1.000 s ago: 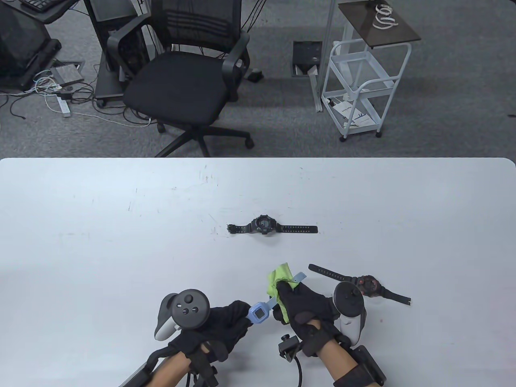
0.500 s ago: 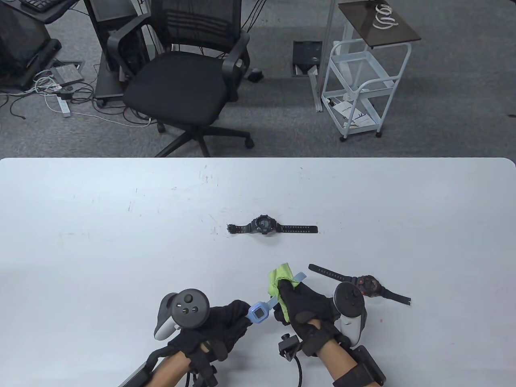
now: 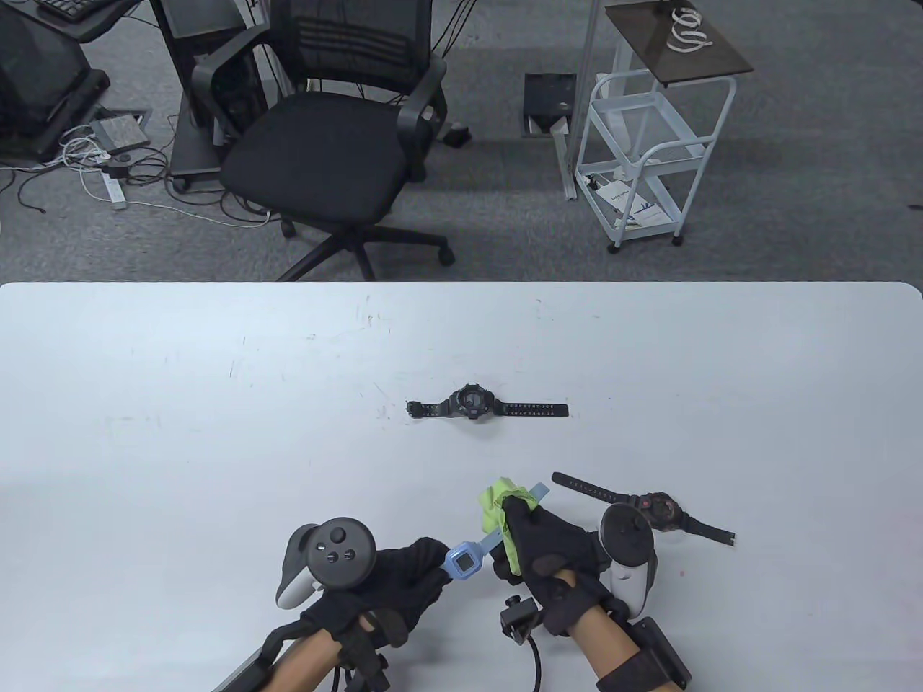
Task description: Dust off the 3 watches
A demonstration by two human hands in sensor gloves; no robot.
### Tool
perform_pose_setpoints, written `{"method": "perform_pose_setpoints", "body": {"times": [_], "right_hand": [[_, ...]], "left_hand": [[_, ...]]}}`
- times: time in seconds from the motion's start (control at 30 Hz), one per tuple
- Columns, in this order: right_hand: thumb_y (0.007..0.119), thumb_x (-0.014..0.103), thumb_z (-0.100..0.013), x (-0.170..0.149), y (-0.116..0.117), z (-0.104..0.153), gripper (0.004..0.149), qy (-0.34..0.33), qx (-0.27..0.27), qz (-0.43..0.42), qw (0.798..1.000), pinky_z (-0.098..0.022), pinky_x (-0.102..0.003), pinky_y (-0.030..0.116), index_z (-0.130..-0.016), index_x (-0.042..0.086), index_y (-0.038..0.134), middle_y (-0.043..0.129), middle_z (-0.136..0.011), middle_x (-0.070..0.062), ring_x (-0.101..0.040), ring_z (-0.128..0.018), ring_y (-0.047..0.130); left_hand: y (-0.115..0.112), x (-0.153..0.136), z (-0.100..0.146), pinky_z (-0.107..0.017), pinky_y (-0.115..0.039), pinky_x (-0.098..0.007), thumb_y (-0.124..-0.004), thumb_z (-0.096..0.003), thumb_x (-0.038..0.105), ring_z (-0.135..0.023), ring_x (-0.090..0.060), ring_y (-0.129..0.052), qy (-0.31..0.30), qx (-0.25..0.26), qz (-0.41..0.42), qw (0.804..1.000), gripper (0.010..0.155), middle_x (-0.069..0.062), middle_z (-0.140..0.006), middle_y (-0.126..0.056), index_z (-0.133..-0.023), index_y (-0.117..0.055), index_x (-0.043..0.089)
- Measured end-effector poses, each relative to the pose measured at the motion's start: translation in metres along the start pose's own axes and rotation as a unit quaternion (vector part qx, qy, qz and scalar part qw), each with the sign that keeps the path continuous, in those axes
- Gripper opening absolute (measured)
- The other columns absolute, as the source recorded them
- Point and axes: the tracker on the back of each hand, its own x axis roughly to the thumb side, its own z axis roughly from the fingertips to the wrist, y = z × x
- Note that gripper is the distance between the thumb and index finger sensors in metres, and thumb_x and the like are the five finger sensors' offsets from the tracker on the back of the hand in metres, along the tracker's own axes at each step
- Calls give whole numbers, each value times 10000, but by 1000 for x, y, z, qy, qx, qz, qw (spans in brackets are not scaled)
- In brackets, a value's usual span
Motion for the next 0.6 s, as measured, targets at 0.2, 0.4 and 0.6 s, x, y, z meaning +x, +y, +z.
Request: {"method": "perform_pose_setpoints", "body": {"times": [0.2, 0.4, 0.6], "right_hand": [[728, 469, -474, 0, 1, 1, 478, 0, -1, -6, 1000, -172, -335, 910, -743, 144, 952, 1050, -538, -49, -104, -231, 1066], [730, 486, -462, 1, 0, 0, 493, -2, -3, -2, 1000, -165, -342, 909, -701, 134, 980, 1060, -505, -51, -118, -212, 1068], [717, 489, -479, 1, -2, 1, 486, 0, -6, -10, 1000, -167, -340, 908, -710, 143, 969, 1056, -509, -42, -107, -216, 1065]], "left_hand": [[0, -2, 0, -457, -841, -576, -729, -500, 326, -415, -272, -1032, 3, 1, 5, 1000, 514, -86, -592, -983, -914, -805, 31], [1, -2, 0, -458, -842, -575, -728, -501, 327, -417, -269, -1032, 2, 1, 1, 1000, 514, -84, -593, -983, -915, -805, 34], [1, -2, 0, -459, -841, -575, -727, -501, 328, -418, -270, -1033, 4, 0, 5, 1000, 511, -84, -594, -982, -915, -803, 39]]}}
